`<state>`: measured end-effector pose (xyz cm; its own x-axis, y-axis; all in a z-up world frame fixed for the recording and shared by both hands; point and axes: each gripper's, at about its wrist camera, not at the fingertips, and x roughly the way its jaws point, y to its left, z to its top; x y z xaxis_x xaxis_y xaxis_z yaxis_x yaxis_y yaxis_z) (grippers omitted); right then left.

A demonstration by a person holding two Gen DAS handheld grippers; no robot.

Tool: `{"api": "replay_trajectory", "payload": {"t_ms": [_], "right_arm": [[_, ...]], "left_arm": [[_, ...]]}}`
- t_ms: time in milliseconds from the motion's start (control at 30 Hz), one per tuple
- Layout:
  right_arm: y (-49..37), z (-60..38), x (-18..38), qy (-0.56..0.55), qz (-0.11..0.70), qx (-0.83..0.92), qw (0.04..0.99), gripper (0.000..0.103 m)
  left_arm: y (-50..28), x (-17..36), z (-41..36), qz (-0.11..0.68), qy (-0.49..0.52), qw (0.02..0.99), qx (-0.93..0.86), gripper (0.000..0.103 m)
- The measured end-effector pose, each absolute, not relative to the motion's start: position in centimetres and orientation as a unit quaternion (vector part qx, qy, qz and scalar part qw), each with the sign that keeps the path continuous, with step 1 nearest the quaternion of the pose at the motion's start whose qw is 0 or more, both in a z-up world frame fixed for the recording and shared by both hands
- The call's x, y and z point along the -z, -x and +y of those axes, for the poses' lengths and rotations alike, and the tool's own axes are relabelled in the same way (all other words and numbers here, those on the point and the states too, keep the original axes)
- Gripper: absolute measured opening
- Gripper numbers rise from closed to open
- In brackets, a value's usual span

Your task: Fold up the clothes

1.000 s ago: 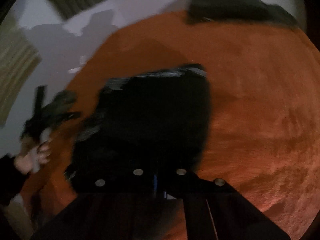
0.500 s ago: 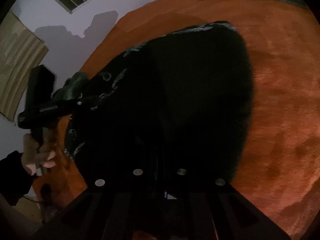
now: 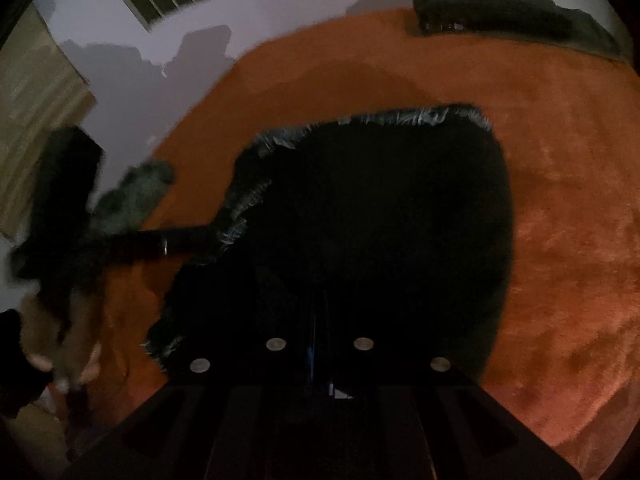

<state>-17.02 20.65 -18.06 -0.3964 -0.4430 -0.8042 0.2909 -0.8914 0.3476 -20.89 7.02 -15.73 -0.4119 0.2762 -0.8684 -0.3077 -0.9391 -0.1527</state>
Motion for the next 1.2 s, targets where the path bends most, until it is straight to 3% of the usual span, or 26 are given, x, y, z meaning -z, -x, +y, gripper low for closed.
{"api": "replay_trajectory", "payload": {"t_ms": [33,300,467,600,733,833,967,1200], "right_arm": [[17.3,20.4,18.8,-0.515,-0.068,0.828,0.210,0.003],[12.8,22.2,16.2,-0.493,-0.090,0.840,0.208,0.000],[9.1,20.9,19.0,-0.541,-0.048,0.805,0.237,0.000],[8.6,24.5,19.4,-0.562,-0.124,0.790,0.212,0.000],[7.0,24.7,17.1,-0.532,-0.072,0.814,0.222,0.000],[6.2,23.3,15.5,-0.483,-0.037,0.839,0.246,0.001],[7.3,20.2,15.7,-0.470,-0.017,0.844,0.260,0.003],[7.2,19.1,18.7,-0.502,0.008,0.834,0.231,0.015]], "left_arm": [[20.3,16.5,7.7,0.059,0.507,0.157,-0.845,0.039],[15.6,14.2,1.8,-0.024,0.493,0.176,-0.852,0.040],[12.8,17.3,4.6,0.081,0.524,0.190,-0.826,0.040],[12.0,17.4,-1.6,0.028,0.539,0.160,-0.827,0.042],[11.0,15.7,-5.1,-0.014,0.540,0.150,-0.828,0.042],[10.7,14.3,-4.3,-0.054,0.533,0.184,-0.824,0.043],[10.7,13.6,1.0,-0.025,0.516,0.212,-0.830,0.055],[11.5,16.9,3.4,0.005,0.548,0.219,-0.808,0.056]]}}
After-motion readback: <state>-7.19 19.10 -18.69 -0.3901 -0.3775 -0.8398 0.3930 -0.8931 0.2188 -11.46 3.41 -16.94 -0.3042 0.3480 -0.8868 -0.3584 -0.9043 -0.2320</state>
